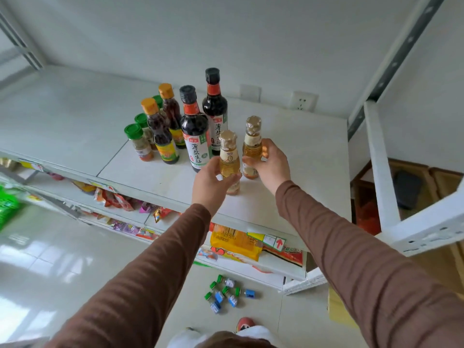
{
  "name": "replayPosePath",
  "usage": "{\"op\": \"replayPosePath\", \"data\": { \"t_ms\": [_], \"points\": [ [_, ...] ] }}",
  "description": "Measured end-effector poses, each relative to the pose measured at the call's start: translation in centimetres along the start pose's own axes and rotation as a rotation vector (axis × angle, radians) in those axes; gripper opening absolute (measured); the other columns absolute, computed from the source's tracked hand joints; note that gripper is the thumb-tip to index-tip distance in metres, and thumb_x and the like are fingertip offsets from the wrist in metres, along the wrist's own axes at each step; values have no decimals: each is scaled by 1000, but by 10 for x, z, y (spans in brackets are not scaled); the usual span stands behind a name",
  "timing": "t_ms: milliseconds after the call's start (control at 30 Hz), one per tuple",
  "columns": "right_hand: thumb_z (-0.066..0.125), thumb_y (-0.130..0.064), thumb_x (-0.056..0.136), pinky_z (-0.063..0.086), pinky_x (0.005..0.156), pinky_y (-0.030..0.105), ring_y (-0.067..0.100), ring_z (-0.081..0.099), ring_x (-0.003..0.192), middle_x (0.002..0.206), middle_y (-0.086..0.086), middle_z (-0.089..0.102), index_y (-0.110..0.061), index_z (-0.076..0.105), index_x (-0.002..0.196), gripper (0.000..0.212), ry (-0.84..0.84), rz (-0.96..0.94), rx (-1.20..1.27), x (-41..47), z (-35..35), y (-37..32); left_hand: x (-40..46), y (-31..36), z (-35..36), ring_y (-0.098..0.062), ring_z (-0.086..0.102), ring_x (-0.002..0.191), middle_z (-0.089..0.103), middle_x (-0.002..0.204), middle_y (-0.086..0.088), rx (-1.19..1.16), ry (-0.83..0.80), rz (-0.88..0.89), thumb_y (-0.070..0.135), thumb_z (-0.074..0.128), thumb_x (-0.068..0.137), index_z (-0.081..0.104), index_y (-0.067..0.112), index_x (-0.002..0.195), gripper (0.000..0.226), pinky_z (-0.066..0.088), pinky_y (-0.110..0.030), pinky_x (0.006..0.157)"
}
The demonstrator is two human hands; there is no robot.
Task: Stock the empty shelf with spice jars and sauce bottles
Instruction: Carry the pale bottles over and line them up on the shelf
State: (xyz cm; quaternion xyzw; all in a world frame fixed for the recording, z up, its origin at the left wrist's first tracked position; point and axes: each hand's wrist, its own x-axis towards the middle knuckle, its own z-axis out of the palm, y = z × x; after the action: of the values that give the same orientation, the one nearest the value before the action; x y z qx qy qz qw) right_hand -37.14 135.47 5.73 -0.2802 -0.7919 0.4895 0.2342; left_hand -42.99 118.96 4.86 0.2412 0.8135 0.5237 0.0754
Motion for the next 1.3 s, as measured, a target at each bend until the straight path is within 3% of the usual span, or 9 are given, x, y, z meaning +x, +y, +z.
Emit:
{"op": "replayPosePath", "data": {
  "t_ms": [100, 233, 300, 400, 533, 667, 800, 1067, 1300],
  "points": [
    [84, -40, 74, 45, 79, 16, 3, 64, 90, 100, -18, 67, -32, 59, 111, 45, 5, -21, -2, 3, 2, 5, 3, 0, 4, 20, 55, 91, 69, 100, 18, 6, 7, -7, 36, 82, 78, 64, 28, 115, 42, 42, -9, 76],
    [82, -40, 74, 50, 80, 20, -13, 61, 83, 92, -24, 65, -34, 55, 116, 50, -1, -32, -10, 1, 6, 14, 2, -1, 6, 20, 56, 91, 67, 98, 24, -8, 16, -2, 32, 82, 79, 60, 33, 109, 38, 41, 1, 74],
    [83, -34, 76, 51, 86, 22, -10, 64, 88, 104, -21, 68, -33, 49, 126, 61, -48, -16, -9, -4, 8, 24, 0, -3, 7, 20, 57, 93, 67, 100, 25, -16, 8, -7, 29, 83, 79, 59, 32, 111, 40, 40, 3, 76],
    [83, -24, 79, 52, 98, 33, 14, 67, 109, 128, -2, 67, -24, 42, 139, 73, -86, 31, -13, -12, 11, 38, -5, -9, 11, 16, 58, 97, 68, 106, 21, -29, -22, -48, 27, 83, 80, 60, 27, 120, 47, 40, -1, 79],
    [80, -26, 81, 56, 96, 39, 17, 70, 102, 114, -1, 73, -22, 54, 124, 50, -52, 47, -71, -7, 16, 42, -9, -13, 15, 24, 54, 92, 63, 100, 31, -21, -15, -76, 26, 82, 81, 57, 35, 115, 42, 37, 5, 74],
    [81, -28, 81, 56, 93, 40, 19, 71, 98, 108, -1, 74, -22, 57, 113, 41, -51, 52, -115, 5, 21, 41, -7, -12, 17, 27, 52, 91, 61, 96, 35, -17, -8, -89, 29, 82, 81, 55, 40, 112, 43, 36, -2, 75],
    [81, -25, 80, 56, 92, 40, 20, 70, 97, 108, -1, 73, -21, 57, 111, 39, -43, 62, -117, 29, 25, 39, -4, -12, 19, 27, 52, 91, 61, 90, 44, -30, -8, -77, 28, 82, 81, 55, 40, 109, 41, 39, 3, 71],
    [77, -26, 81, 51, 89, 34, 29, 68, 105, 113, 5, 73, -17, 57, 115, 40, 33, 109, -177, 87, 32, 32, -1, -12, 22, 27, 52, 92, 61, 96, 35, -29, -18, -87, 25, 81, 81, 55, 39, 111, 42, 37, 6, 72],
    [75, -25, 84, 51, 96, 36, 29, 66, 111, 119, 5, 70, -16, 55, 122, 44, 23, 163, -168, 111, 32, 30, 0, -12, 22, 30, 50, 93, 59, 97, 36, -32, -26, -77, 24, 81, 82, 55, 36, 112, 41, 35, 8, 73]
  ]
}}
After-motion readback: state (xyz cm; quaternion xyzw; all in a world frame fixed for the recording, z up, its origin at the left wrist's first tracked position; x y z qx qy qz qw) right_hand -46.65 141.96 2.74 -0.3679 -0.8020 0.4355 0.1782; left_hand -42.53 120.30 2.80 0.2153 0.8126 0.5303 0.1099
